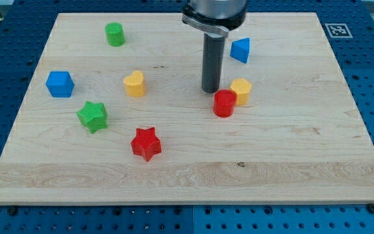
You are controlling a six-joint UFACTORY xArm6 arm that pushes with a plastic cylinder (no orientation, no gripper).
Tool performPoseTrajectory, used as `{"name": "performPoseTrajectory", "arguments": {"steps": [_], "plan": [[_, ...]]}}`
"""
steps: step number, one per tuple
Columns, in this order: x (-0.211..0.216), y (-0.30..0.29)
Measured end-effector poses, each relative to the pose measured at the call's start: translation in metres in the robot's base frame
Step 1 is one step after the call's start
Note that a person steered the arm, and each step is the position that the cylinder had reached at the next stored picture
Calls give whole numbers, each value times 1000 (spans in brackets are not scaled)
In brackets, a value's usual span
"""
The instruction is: Move your arm towards blue cube
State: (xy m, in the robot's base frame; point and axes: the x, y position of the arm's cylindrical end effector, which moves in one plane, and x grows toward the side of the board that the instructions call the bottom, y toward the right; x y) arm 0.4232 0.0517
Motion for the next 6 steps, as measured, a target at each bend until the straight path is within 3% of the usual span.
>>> {"name": "performPoseTrajectory", "arguments": {"steps": [2, 3, 5, 6], "plan": [[16, 128], [16, 130], [-48, -25], [-50, -135]]}}
